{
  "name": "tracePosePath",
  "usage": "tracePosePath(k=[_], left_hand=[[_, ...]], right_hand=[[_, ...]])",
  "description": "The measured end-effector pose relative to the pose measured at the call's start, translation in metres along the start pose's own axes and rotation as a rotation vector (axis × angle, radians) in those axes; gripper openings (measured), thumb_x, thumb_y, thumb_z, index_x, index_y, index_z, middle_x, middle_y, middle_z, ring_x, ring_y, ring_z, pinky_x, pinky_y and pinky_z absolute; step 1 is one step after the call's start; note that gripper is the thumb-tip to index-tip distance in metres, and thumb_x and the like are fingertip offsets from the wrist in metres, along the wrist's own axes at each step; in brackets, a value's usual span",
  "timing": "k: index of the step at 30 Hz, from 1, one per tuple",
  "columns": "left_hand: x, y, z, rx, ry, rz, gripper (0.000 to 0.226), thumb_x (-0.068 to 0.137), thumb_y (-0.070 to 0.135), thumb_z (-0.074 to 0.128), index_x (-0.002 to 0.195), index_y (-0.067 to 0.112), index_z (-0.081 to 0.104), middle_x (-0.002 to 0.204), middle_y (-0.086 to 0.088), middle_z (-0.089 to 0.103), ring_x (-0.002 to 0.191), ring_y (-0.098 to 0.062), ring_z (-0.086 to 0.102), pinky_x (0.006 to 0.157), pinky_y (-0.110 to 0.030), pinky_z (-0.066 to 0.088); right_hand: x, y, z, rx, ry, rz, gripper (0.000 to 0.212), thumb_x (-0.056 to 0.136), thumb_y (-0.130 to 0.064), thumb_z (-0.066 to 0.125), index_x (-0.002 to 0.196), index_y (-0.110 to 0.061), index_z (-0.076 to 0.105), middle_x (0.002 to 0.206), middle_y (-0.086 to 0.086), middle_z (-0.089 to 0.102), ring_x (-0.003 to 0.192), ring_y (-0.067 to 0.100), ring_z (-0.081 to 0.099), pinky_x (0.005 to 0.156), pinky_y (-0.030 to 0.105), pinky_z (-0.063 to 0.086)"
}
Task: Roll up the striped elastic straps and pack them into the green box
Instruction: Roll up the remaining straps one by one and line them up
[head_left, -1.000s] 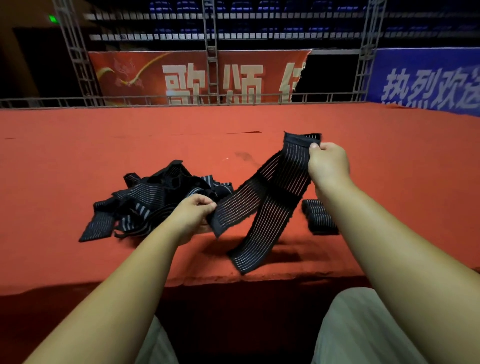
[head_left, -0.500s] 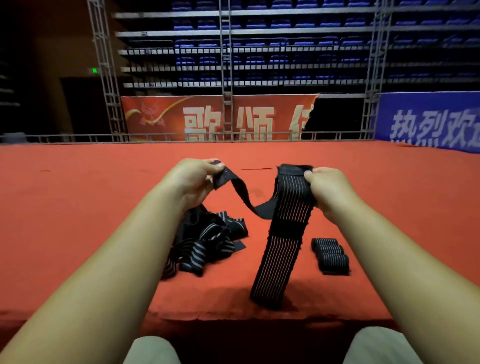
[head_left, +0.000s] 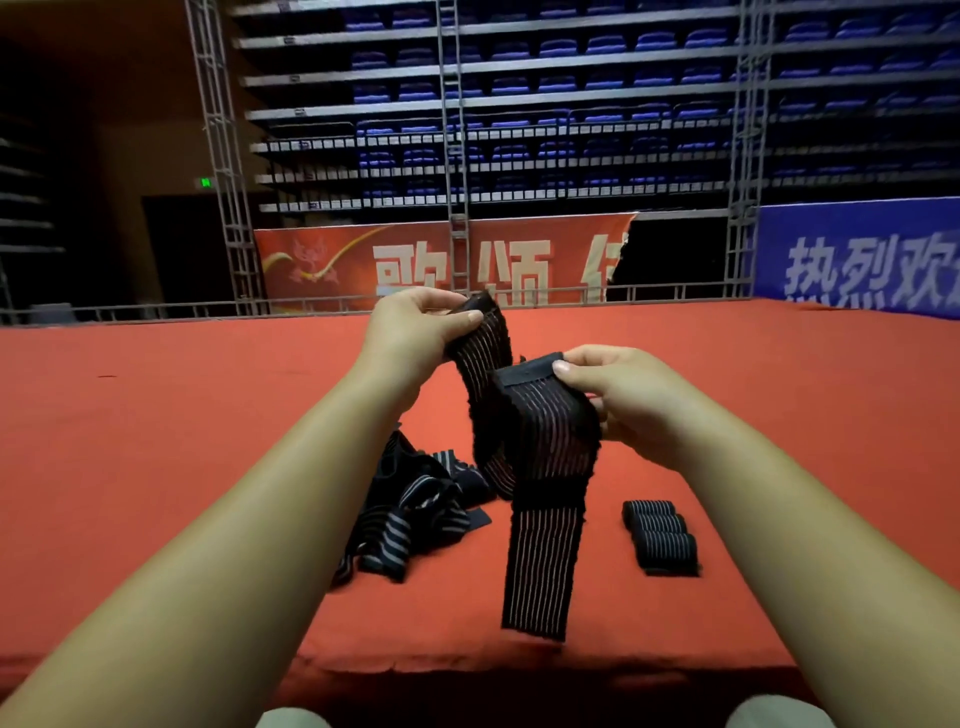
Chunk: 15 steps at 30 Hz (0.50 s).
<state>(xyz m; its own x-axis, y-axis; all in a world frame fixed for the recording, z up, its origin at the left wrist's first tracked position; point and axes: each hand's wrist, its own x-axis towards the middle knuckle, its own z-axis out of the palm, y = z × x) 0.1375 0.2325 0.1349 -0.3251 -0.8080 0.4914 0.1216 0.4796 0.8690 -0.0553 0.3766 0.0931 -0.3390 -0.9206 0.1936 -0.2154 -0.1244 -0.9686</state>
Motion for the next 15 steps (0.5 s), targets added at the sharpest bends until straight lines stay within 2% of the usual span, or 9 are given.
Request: tracePosePath(k=[1,3,4,5,8,11,15], left_hand=[[0.000,0.004,0.000,0.002,0.006,0.010,0.020,0.092,0.004,0.084,0.109,0.006,0.076,0.105,-0.016,0.079,0.095,-0.030,0.081,0.084,-0.043,0.068],[0.003,0.008,-0.003,0.022,0.025,0.018,0.019,0.093,0.004,0.082,0.111,0.005,0.075,0.107,-0.016,0.079,0.097,-0.030,0.081,0.085,-0.044,0.068],[0.005,0.008,-0.004,0.046,0.040,0.024,0.017,0.094,0.004,0.081,0.110,0.006,0.076,0.107,-0.014,0.079,0.097,-0.029,0.081,0.085,-0.044,0.068],[0.009,0.006,-0.007,0.079,0.058,0.036,0.015,0.094,0.006,0.081,0.108,0.009,0.077,0.106,-0.012,0.079,0.097,-0.028,0.080,0.085,-0.045,0.068],[0.020,-0.007,-0.014,0.201,0.133,0.067,0.011,0.094,0.012,0.083,0.099,0.019,0.077,0.104,-0.006,0.079,0.096,-0.025,0.079,0.086,-0.050,0.067],[0.022,-0.024,-0.020,0.234,0.131,0.011,0.011,0.093,0.016,0.084,0.095,0.026,0.078,0.101,-0.004,0.080,0.092,-0.025,0.079,0.087,-0.052,0.066],[0.017,-0.047,-0.021,0.151,0.029,-0.063,0.012,0.097,0.013,0.079,0.099,0.024,0.083,0.102,-0.007,0.083,0.098,-0.030,0.080,0.093,-0.054,0.065]], right_hand=[[0.000,-0.002,-0.001,-0.052,0.022,0.021,0.015,0.105,-0.020,0.067,0.106,-0.009,0.076,0.093,0.014,0.075,0.076,0.023,0.065,0.062,0.030,0.047],[-0.002,-0.005,-0.005,-0.365,0.030,0.091,0.015,0.100,-0.014,0.067,0.096,-0.003,0.075,0.084,0.022,0.072,0.066,0.023,0.063,0.061,0.030,0.045],[-0.004,-0.007,-0.006,-0.493,-0.011,0.133,0.016,0.098,-0.013,0.066,0.092,-0.002,0.075,0.077,0.020,0.068,0.060,0.023,0.059,0.058,0.030,0.043],[-0.007,-0.008,-0.007,-0.516,-0.070,0.170,0.016,0.097,-0.012,0.065,0.092,-0.002,0.076,0.073,0.016,0.064,0.058,0.023,0.056,0.057,0.029,0.041],[-0.011,-0.011,-0.007,-0.320,-0.159,0.238,0.018,0.099,-0.012,0.066,0.103,0.000,0.078,0.078,0.012,0.064,0.059,0.022,0.057,0.055,0.028,0.042],[-0.004,-0.004,-0.001,-0.395,-0.024,0.162,0.015,0.101,-0.016,0.067,0.100,-0.010,0.080,0.086,0.012,0.077,0.069,0.024,0.068,0.065,0.030,0.052],[0.004,0.009,0.008,-0.189,0.010,0.140,0.014,0.105,-0.025,0.067,0.105,-0.015,0.077,0.091,0.007,0.077,0.074,0.021,0.069,0.067,0.032,0.051]])
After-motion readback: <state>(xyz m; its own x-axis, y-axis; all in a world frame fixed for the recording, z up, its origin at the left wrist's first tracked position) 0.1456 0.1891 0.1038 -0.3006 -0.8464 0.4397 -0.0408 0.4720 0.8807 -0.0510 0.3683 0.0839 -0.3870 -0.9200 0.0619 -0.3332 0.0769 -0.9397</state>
